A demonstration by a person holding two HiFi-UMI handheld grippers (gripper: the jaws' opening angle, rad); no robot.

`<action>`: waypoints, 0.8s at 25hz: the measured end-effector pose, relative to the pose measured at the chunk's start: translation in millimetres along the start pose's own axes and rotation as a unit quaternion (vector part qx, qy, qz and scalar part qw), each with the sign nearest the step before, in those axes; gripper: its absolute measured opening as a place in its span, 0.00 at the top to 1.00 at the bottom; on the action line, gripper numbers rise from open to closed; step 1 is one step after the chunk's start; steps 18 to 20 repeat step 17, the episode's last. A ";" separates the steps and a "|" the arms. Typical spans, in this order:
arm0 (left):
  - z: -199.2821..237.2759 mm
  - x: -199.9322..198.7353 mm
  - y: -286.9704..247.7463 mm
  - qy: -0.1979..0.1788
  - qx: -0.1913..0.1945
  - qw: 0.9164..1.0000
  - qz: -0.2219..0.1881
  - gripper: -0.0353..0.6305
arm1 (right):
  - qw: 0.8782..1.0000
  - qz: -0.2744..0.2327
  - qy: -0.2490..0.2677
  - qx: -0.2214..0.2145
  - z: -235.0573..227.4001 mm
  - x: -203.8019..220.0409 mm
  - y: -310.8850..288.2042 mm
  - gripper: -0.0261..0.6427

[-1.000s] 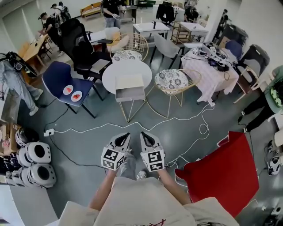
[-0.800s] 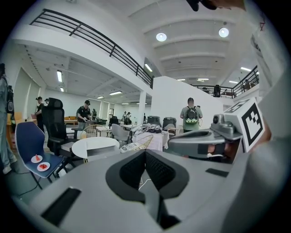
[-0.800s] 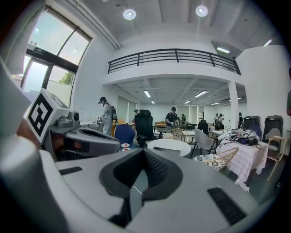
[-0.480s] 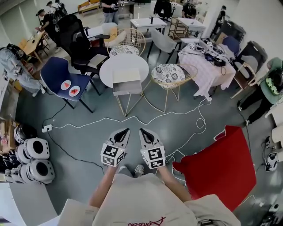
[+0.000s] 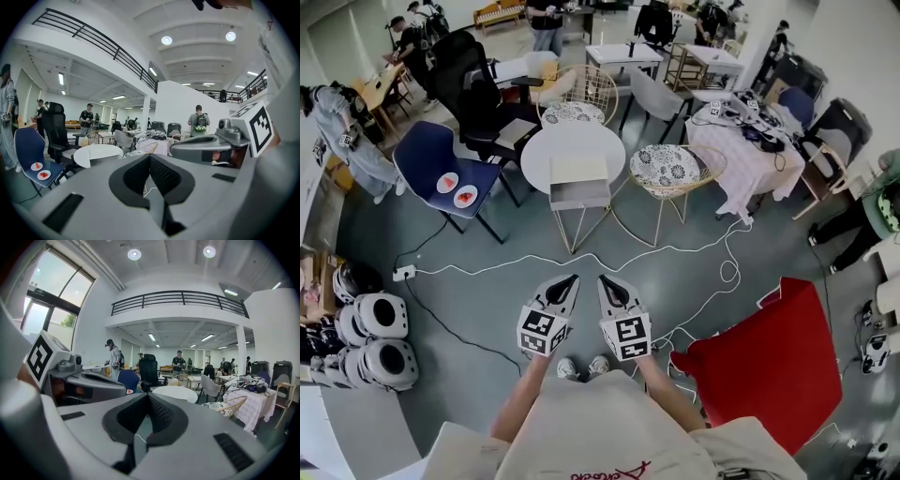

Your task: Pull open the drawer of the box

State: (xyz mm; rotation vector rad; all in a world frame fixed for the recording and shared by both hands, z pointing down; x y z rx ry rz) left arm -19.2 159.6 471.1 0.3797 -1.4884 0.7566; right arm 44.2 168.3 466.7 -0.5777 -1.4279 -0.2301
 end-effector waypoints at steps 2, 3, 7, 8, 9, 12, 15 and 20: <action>2.9 0.3 1.7 0.000 0.000 1.000 -0.001 0.93 | 1.000 0.003 -0.001 0.001 0.8 3.3 -2.3 0.94; 4.5 0.5 2.7 0.001 -0.001 1.000 -0.002 0.93 | 1.000 0.003 0.000 0.001 1.6 2.8 -3.4 0.94; 11.2 1.5 3.0 0.009 -0.002 1.000 -0.002 0.93 | 1.000 0.005 0.005 0.002 5.4 0.7 -7.8 0.94; 11.9 1.9 3.2 0.013 -0.002 1.000 -0.003 0.93 | 1.000 0.007 0.005 0.002 6.6 2.5 -8.4 0.94; 11.8 2.5 3.3 0.015 -0.002 1.000 -0.003 0.93 | 1.000 0.011 0.004 0.001 7.6 4.9 -8.8 0.94; 9.3 4.6 2.4 0.015 0.001 1.000 -0.002 0.93 | 1.000 0.017 0.002 0.001 8.0 9.2 -8.8 0.94; 8.8 4.1 0.7 0.014 0.002 1.000 -0.003 0.93 | 1.000 0.017 0.000 0.002 5.8 8.8 -9.7 0.94; 9.6 2.8 -0.8 0.013 0.002 1.000 -0.002 0.93 | 1.000 0.014 -0.001 0.002 4.1 6.0 -11.1 0.94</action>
Point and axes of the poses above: the fingertips, and each gripper's own axes: y backward along the fingers, z to its left, x out of its underside, the point moved 1 cm from there along y, backward along the fingers, and after that the axes turned 3 degrees about -x, right-handed, at the moved point
